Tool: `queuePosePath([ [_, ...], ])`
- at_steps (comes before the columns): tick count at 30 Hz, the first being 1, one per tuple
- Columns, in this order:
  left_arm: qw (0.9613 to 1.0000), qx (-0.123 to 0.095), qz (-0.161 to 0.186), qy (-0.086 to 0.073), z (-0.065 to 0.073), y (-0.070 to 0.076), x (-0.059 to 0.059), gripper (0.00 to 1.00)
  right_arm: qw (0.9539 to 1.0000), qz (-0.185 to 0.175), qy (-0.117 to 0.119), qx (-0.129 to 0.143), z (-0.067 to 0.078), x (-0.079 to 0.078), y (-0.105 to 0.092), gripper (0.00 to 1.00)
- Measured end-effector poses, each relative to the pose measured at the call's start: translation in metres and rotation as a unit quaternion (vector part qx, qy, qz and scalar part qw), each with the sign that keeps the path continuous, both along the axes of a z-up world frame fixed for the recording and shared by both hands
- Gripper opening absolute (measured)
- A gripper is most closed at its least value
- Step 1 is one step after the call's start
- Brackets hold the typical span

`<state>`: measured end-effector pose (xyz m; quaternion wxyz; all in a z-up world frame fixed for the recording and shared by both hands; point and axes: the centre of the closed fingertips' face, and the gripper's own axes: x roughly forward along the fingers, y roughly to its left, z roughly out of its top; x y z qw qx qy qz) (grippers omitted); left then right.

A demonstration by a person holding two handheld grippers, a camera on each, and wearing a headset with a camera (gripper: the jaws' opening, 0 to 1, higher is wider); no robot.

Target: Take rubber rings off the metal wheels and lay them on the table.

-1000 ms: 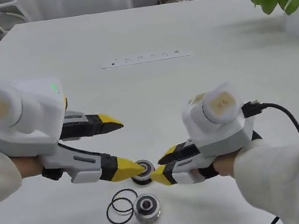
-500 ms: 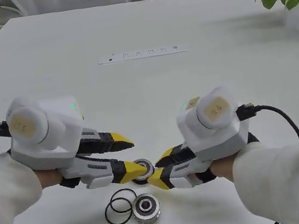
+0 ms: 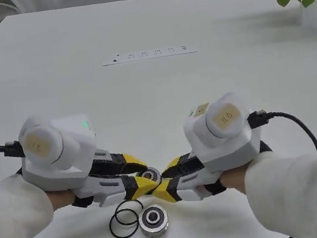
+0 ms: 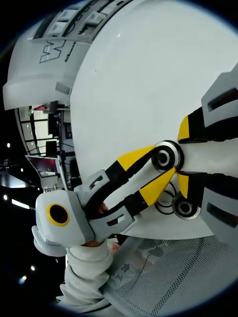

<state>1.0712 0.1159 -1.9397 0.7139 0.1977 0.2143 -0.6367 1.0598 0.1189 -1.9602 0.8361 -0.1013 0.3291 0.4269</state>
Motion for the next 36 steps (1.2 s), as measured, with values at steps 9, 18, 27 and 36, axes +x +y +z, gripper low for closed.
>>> queuePosePath([
  [9, 0.9998, -0.012, 0.000, -0.013, -0.0026, 0.0011, 0.0022, 0.07, 1.0000, -0.004, -0.004, 0.003, 0.0009, 0.0013, 0.0003, 0.19],
  [18, 0.9995, -0.026, 0.009, -0.014, -0.0016, 0.0020, -0.0005, 0.07, 0.9997, 0.013, -0.018, -0.012, 0.0017, 0.0002, 0.0001, 0.15],
  [27, 0.9994, -0.029, 0.012, -0.016, -0.0008, 0.0031, -0.0010, 0.07, 0.9997, 0.010, -0.013, -0.018, 0.0010, -0.0006, -0.0013, 0.13],
  [36, 0.9992, -0.034, 0.015, -0.016, 0.0003, 0.0036, -0.0006, 0.07, 0.9993, 0.014, -0.019, -0.029, -0.0007, 0.0014, -0.0022, 0.10],
])
